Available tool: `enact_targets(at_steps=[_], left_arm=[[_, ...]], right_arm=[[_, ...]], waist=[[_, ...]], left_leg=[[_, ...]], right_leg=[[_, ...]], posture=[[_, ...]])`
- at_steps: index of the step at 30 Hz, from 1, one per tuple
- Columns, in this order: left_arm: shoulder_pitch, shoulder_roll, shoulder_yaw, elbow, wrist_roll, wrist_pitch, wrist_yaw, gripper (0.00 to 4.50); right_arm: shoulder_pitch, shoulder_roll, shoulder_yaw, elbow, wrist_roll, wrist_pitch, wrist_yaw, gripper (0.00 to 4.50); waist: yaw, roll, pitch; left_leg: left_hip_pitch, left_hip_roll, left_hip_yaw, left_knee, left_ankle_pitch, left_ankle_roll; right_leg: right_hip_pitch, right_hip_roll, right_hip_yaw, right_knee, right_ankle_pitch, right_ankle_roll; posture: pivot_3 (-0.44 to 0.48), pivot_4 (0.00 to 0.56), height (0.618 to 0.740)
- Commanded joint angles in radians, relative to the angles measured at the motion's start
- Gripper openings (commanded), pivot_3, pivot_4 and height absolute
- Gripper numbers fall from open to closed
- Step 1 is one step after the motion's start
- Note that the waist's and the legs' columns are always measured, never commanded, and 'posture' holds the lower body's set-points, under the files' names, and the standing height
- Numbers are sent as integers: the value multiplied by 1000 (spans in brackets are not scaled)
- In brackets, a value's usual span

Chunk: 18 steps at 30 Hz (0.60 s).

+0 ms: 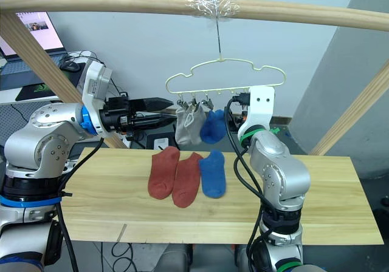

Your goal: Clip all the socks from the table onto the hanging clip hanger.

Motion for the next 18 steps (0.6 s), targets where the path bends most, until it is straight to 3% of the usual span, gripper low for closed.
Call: enact_targets(at_steps=[1,12,15,18], left_arm=[[-9,1,12,-20,1,-9,8,2300],[6,7,24,-50,-8,4,36,2300],[10,7,27,-57,-10,9,46,2300],[13,5,26,-60,-11,12,56,2300]], right_arm=[[-30,-13,-8,30,6,-60,11,3610],[-95,-88,-16,235,-8,-200,25,3610],[-115,-91,-23,267,-2,-217,22,3007],[-135,-93,-32,297,7,-229,25,3007]], waist=[[0,0,0],[2,0,0],[3,0,0],[3,0,0]], left_leg=[[0,0,0,0,0,0],[0,0,0,0,0,0],[0,0,0,-1,0,0],[0,0,0,-1,0,0]], right_leg=[[0,0,0,0,0,0],[0,0,0,0,0,0],[0,0,0,0,0,0],[-1,0,0,0,0,0]], posture=[[121,139,740],[148,135,740],[159,137,740],[160,139,740]])
